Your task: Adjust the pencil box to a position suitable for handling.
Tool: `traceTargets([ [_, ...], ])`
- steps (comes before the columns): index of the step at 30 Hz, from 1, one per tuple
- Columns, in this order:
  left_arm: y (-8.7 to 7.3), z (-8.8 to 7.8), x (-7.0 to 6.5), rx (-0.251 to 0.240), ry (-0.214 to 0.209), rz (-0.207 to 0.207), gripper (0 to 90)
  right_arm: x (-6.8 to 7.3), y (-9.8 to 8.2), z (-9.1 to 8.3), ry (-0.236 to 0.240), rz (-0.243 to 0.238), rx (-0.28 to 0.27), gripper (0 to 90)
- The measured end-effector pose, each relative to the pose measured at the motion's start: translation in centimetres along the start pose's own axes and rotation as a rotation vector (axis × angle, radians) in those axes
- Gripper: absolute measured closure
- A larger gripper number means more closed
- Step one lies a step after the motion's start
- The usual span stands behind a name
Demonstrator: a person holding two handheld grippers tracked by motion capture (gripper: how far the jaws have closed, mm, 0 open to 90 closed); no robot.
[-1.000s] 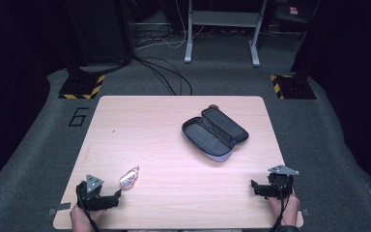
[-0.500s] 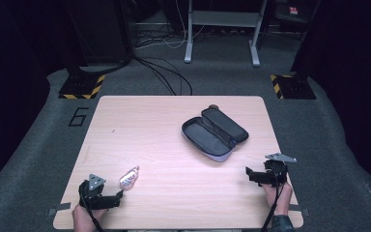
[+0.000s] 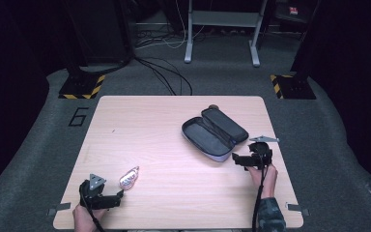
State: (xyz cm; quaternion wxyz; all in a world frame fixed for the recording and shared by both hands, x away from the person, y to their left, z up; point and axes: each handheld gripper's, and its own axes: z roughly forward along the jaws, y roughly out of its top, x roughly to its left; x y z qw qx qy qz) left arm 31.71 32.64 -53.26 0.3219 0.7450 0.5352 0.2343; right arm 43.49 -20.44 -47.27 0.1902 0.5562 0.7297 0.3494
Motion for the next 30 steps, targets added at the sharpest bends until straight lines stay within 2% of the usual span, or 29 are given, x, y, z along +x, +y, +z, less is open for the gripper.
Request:
traceTargets([
  [7,0.1,0.0,-0.2,0.009,-0.005,-0.004,0.0,1.3,2.0,1.6,-0.007,-0.008,0.011,2.8],
  [9,0.2,0.0,-0.1,0.015,-0.009,0.000,0.0,1.5,2.3,2.1,-0.014,0.015,0.026,2.9],
  [11,0.2,0.0,-0.1,0.014,-0.010,0.000,0.0,1.5,2.5,2.3,-0.015,0.015,0.028,3.4],
  [12,0.1,0.1,-0.2,0.001,-0.006,-0.003,0.0,1.7,2.6,2.7,-0.034,0.014,0.033,4.7],
  [18,0.3,0.1,-0.2,0.019,-0.009,0.004,0.0,1.7,2.7,3.9,-0.027,0.039,0.061,5.4],
  [21,0.2,0.3,-0.3,-0.002,-0.002,0.000,0.0,1.8,2.8,4.4,-0.029,0.054,0.073,6.5],
  [23,0.3,0.3,-0.4,0.001,-0.005,0.004,0.0,2.0,2.7,5.0,-0.038,0.072,0.089,9.2],
  [27,0.3,0.3,-0.4,0.002,-0.005,0.003,0.0,2.1,2.4,5.5,-0.050,0.085,0.085,14.1],
  [30,0.3,0.3,-0.4,0.002,-0.006,0.004,0.0,2.1,2.1,5.8,-0.042,0.108,0.098,19.7],
])
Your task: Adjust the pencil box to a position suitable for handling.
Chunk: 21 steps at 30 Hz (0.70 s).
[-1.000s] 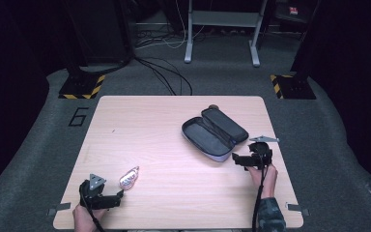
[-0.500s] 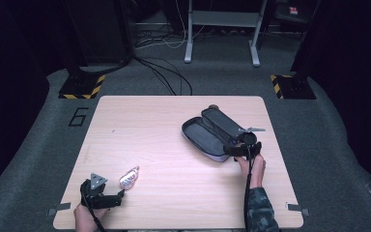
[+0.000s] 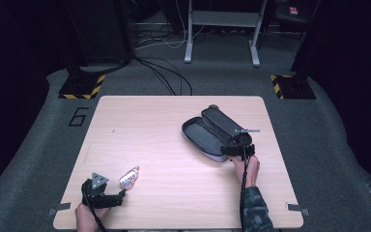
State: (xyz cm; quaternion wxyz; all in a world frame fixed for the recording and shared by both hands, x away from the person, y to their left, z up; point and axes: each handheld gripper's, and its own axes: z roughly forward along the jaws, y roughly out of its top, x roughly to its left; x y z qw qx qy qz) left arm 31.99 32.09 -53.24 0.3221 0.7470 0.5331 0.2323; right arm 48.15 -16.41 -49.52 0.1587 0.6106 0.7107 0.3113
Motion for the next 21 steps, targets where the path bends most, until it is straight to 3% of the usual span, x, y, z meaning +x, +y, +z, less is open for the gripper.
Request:
traceTargets([
  [5,0.00,0.01,-0.01,-0.001,0.000,-0.001,0.1,0.00,-0.27,0.30,-0.004,0.022,0.013,30.1],
  [9,0.00,0.00,-0.01,-0.001,0.000,0.000,0.0,0.10,-0.30,0.28,-0.010,0.007,0.018,38.2],
  [10,0.00,0.01,-0.01,-0.001,0.000,-0.001,0.0,0.02,-0.34,0.31,-0.017,-0.002,0.021,44.2],
  [14,0.00,0.01,-0.01,-0.001,0.000,0.000,0.0,-0.18,-0.48,0.35,-0.018,0.017,0.028,53.4],
  [21,0.00,0.00,-0.01,-0.001,0.000,0.000,0.1,-0.56,-0.46,0.12,-0.039,0.005,0.022,69.2],
])
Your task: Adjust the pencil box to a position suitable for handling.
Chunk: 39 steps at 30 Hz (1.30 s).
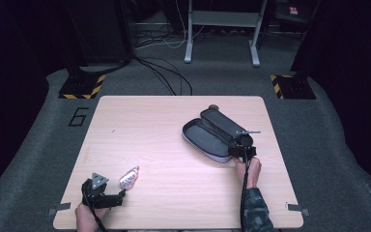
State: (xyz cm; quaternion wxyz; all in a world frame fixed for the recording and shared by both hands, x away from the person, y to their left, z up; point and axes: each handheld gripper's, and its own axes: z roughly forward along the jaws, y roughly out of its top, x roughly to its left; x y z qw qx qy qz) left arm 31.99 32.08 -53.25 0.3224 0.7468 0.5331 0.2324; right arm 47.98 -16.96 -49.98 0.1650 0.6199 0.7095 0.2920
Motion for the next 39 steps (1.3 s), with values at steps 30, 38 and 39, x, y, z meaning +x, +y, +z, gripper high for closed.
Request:
traceTargets([
  [30,0.3,0.1,-0.2,0.015,-0.015,0.013,0.1,1.7,0.7,1.1,0.111,-0.158,-0.025,80.3],
  [38,0.2,0.1,-0.2,0.010,-0.017,0.026,0.1,2.8,0.9,1.5,0.147,-0.215,-0.021,80.3],
  [39,0.2,0.1,-0.2,0.010,-0.017,0.026,0.1,2.8,0.9,1.5,0.147,-0.215,-0.021,80.3],
])
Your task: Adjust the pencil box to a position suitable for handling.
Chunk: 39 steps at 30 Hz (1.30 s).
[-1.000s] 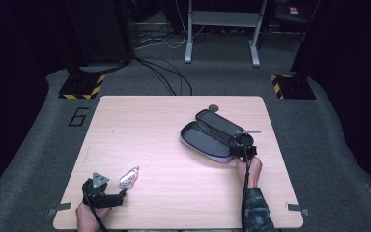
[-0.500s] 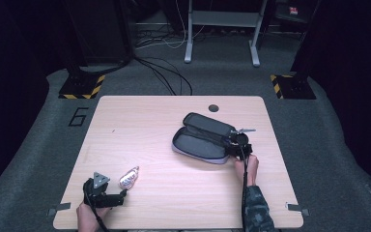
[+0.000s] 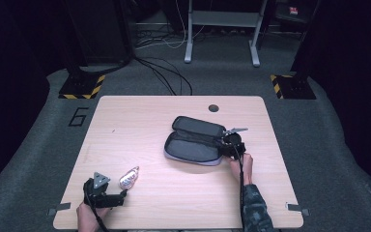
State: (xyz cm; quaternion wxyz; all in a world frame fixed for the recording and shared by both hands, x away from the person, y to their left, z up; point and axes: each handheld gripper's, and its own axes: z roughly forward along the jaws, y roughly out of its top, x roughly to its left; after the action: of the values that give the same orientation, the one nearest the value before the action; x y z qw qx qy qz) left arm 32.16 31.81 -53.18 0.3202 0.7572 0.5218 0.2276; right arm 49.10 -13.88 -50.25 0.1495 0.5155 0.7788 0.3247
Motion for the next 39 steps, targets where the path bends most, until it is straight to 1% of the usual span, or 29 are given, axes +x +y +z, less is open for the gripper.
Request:
traceTargets([
  [2,0.0,0.0,0.0,0.001,-0.002,0.003,0.1,0.2,0.3,0.2,0.022,-0.008,0.004,80.4],
  [5,0.0,0.0,0.0,0.000,-0.002,0.003,0.1,0.5,0.5,0.4,0.031,-0.030,0.007,80.6],
  [6,0.0,0.0,0.0,0.000,-0.003,0.005,0.1,0.5,0.5,0.5,0.032,-0.045,0.008,80.6],
  [8,0.0,0.0,0.0,-0.001,-0.004,0.003,0.1,0.7,0.6,0.6,0.041,-0.046,0.008,80.7],
  [9,0.0,0.0,0.0,-0.005,-0.001,0.003,0.1,0.6,0.7,0.6,0.046,-0.060,0.010,80.7],
  [10,0.0,0.0,0.0,-0.005,-0.001,0.003,0.1,0.8,0.7,0.8,0.050,-0.064,-0.003,80.9],
  [11,0.0,0.0,0.0,-0.005,-0.001,0.003,0.1,0.9,0.7,0.7,0.057,-0.063,0.011,81.0],
  [12,0.0,0.0,0.0,-0.005,-0.001,0.003,0.1,1.0,0.8,0.8,0.058,-0.079,0.008,81.1],
  [13,0.0,0.0,0.0,-0.005,-0.001,0.003,0.1,1.0,0.8,0.9,0.064,-0.084,0.010,81.2],
  [14,0.0,0.0,0.0,-0.004,-0.002,0.005,0.1,1.1,0.9,0.9,0.070,-0.085,0.015,81.2],
  [15,0.0,0.1,-0.1,-0.012,-0.001,-0.005,0.1,1.1,0.9,0.9,0.069,-0.087,0.013,81.2],
  [16,0.0,0.1,-0.1,-0.012,-0.001,-0.005,0.1,1.1,1.0,1.0,0.080,-0.096,0.015,81.3],
  [18,0.0,0.1,-0.1,-0.012,-0.001,-0.004,0.1,1.1,1.0,1.0,0.083,-0.102,0.017,81.2],
  [19,0.0,0.1,-0.1,-0.011,-0.001,-0.004,0.1,1.2,1.1,1.1,0.092,-0.100,0.016,81.1],
  [20,0.0,0.1,-0.1,-0.011,-0.001,-0.004,0.1,1.3,1.1,1.1,0.093,-0.092,0.017,80.9],
  [23,0.0,0.1,-0.1,-0.011,-0.001,-0.004,0.1,1.3,1.1,1.2,0.089,-0.118,0.018,80.7],
  [24,0.0,0.1,-0.1,-0.011,-0.001,-0.004,0.1,1.3,1.1,1.3,0.090,-0.110,0.007,80.3],
  [25,0.0,0.1,-0.1,-0.011,-0.002,-0.004,0.1,1.3,1.2,1.2,0.091,-0.110,0.015,78.9],
  [26,0.0,0.1,-0.1,-0.011,-0.002,-0.003,0.1,1.2,1.2,1.3,0.101,-0.106,0.011,72.7],
  [27,0.0,0.1,-0.1,-0.012,-0.003,-0.004,0.1,1.1,1.1,1.2,0.105,-0.104,0.011,63.3],
  [28,0.0,0.1,-0.1,-0.012,-0.003,-0.004,0.1,1.1,1.1,1.2,0.105,-0.104,0.011,63.3],
  [29,0.0,0.1,-0.1,-0.012,-0.003,-0.004,0.1,1.1,1.1,1.1,0.106,-0.089,0.009,57.6],
  [30,0.0,0.1,-0.1,-0.012,-0.003,-0.004,0.1,0.7,0.9,0.7,0.118,-0.087,-0.009,42.8],
  [31,0.0,0.1,-0.1,-0.011,-0.003,-0.004,0.1,0.5,0.9,0.3,0.118,-0.097,-0.020,38.7],
  [32,0.0,0.1,-0.1,-0.011,-0.003,-0.004,0.1,0.5,0.7,-0.1,0.118,-0.081,-0.028,32.7],
  [33,0.0,0.1,-0.1,-0.011,-0.004,-0.002,0.1,0.4,0.6,-0.6,0.118,-0.081,-0.046,28.5],
  [34,0.0,0.1,-0.1,-0.011,-0.004,-0.002,0.1,0.4,0.6,-0.6,0.118,-0.081,-0.046,28.5],
  [35,0.0,0.1,-0.1,-0.011,-0.004,-0.002,0.1,0.3,0.2,-1.7,0.114,-0.077,-0.076,23.0],
  [39,0.0,0.1,-0.1,-0.012,-0.004,-0.002,0.1,0.1,-0.8,-4.0,0.099,-0.078,-0.114,14.9],
])
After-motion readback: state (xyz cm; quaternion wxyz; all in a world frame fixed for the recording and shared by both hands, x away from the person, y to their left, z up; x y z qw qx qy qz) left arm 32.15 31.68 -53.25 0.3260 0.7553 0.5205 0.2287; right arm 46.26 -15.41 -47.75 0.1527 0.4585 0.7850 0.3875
